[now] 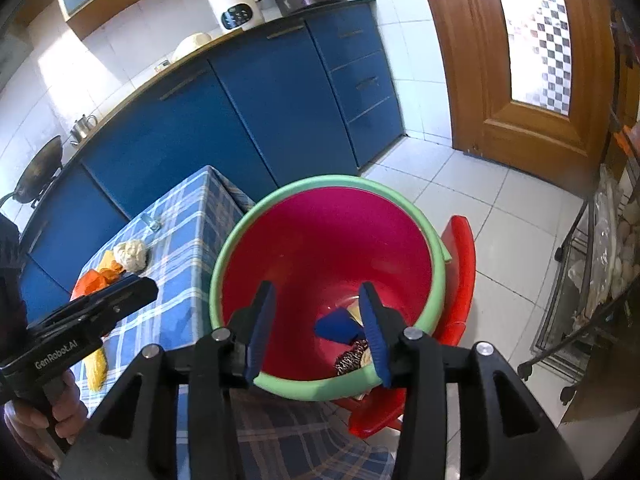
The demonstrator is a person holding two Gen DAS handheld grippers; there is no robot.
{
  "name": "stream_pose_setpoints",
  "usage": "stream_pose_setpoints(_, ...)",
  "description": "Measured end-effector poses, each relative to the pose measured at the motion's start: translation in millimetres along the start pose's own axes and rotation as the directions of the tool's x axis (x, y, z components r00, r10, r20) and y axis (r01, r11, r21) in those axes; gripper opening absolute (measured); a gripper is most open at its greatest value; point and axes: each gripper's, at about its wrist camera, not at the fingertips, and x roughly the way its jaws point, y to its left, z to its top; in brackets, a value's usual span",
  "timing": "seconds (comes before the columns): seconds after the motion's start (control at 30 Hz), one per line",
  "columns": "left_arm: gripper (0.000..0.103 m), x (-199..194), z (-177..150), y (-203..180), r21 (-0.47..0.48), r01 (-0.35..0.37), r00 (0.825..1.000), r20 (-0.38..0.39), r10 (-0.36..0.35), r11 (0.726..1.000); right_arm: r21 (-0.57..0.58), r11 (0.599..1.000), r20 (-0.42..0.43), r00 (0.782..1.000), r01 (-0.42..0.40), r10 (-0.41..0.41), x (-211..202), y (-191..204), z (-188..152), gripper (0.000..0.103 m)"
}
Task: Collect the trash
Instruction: 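Move both items over the red bucket and open both tools to release them, then grasp the white cloth with the left tool while the right tool grasps the orange mesh bag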
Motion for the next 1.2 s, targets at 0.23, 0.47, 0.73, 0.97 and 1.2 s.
stream_pose_setpoints(0.23,0.038,-37,-6,30,-0.050,-0.064,0.997,0.043,0.067,0.997,-0.048,0.998,-0.013,0.999,-0.036,0.035,-5,29,0,0.045)
stream_pose_setpoints(0.47,0.038,-74,-15,66,-0.121,-0.131,0.986,0.083,0.141,0.984,-0.114,0.988,-0.056,0.994,-0.104,0.098,-3,70,-4,0.046)
stream_pose_setpoints(0.73,0.038,-115,-31,113,-0.187,-0.208,0.966,0.115,0.231,0.960,-0.192,0.963,-0.135,0.977,-0.188,0.164,8,127,-16,0.046)
stream_pose_setpoints(0.97,0.038,-132,-37,152,-0.215,-0.268,0.950,0.105,0.295,0.939,-0.247,0.943,-0.159,0.969,-0.224,0.188,12,169,-21,0.046)
stream_pose_setpoints(1.2,0.038,-131,-38,189,-0.241,-0.300,0.944,0.063,0.323,0.923,-0.283,0.928,-0.197,0.961,-0.244,0.193,23,200,-26,0.046)
